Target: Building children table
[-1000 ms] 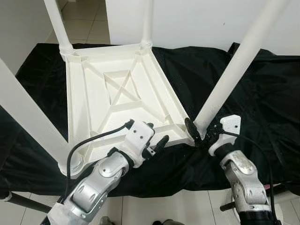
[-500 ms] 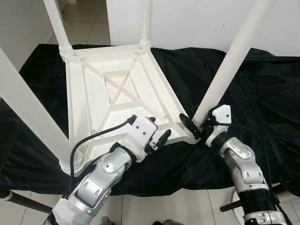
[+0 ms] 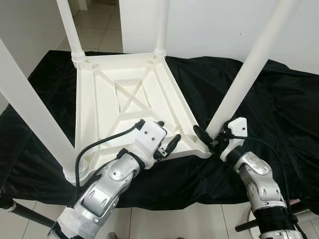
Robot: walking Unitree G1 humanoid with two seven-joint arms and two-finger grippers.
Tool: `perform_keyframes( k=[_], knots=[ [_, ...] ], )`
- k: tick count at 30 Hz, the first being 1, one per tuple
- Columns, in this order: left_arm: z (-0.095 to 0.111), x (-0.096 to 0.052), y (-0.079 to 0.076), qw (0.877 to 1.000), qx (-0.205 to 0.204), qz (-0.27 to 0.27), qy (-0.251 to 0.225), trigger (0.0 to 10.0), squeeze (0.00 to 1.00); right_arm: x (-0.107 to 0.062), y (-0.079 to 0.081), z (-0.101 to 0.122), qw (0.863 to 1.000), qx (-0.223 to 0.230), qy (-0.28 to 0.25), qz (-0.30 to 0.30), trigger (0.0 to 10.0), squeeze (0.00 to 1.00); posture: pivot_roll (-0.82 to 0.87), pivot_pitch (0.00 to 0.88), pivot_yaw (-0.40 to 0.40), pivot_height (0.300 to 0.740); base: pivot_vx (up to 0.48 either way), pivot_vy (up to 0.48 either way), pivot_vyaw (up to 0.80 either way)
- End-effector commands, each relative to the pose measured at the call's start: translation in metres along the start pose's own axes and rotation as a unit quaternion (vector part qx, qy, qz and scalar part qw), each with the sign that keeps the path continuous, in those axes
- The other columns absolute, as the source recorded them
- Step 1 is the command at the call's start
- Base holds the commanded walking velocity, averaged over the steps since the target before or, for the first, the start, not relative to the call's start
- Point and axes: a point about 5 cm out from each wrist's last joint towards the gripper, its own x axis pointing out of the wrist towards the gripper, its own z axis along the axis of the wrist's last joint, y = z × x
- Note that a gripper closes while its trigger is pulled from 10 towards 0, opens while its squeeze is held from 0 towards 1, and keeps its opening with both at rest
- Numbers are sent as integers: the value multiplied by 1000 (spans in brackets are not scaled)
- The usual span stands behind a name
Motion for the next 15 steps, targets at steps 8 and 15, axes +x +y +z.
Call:
perform_keyframes(
  k=[8, 15],
  knots=[
    [-13, -6, -16, 993, -26, -110, 32, 10000, 0, 2, 5, -4, 993, 14, 8, -116, 10000, 0, -21, 33, -55, 740, 0, 0, 0],
    [-15, -7, -16, 991, -36, -122, 39, 10000, 0, -1, 13, -4, 974, 26, 6, -224, 10000, 0, -18, 33, -47, 740, 0, 0, 0]
  ],
)
